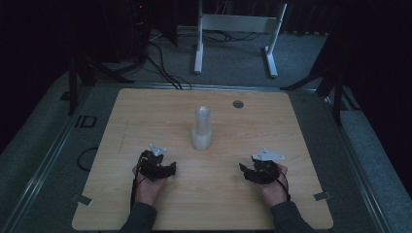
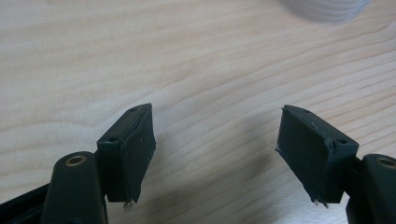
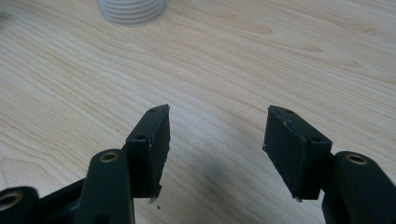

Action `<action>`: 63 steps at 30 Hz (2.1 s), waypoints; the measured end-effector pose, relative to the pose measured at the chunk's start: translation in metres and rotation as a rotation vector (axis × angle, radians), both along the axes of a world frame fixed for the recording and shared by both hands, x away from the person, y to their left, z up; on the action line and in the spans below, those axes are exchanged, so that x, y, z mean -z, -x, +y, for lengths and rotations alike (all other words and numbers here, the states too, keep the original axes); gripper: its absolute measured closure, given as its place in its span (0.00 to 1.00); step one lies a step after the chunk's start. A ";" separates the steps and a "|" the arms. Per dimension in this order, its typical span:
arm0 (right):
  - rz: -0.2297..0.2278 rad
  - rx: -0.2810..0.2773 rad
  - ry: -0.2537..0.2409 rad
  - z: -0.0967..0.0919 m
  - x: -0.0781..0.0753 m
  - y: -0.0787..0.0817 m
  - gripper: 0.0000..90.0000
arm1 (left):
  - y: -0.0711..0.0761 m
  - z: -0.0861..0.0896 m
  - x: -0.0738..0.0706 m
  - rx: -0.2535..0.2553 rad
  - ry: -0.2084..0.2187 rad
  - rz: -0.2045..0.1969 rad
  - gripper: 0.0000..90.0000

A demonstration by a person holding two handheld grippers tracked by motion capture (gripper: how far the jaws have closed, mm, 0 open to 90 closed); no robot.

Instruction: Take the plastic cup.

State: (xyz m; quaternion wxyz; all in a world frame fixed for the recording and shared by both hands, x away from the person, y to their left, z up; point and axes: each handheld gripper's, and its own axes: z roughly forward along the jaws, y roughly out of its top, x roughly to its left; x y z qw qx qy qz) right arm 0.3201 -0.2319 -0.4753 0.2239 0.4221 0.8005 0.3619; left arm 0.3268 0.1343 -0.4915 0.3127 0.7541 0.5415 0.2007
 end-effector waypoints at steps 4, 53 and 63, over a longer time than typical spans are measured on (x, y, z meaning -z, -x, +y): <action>0.000 -0.004 0.000 -0.001 -0.002 -0.003 0.45 | -0.002 0.002 -0.012 0.037 0.043 -0.020 0.30; -0.094 -0.183 -0.105 0.068 -0.088 -0.056 0.42 | -0.044 -0.044 -0.052 0.274 0.088 -0.176 0.32; -0.109 -0.210 -0.124 0.090 -0.097 -0.065 0.34 | -0.056 -0.057 -0.047 0.269 0.115 -0.199 0.19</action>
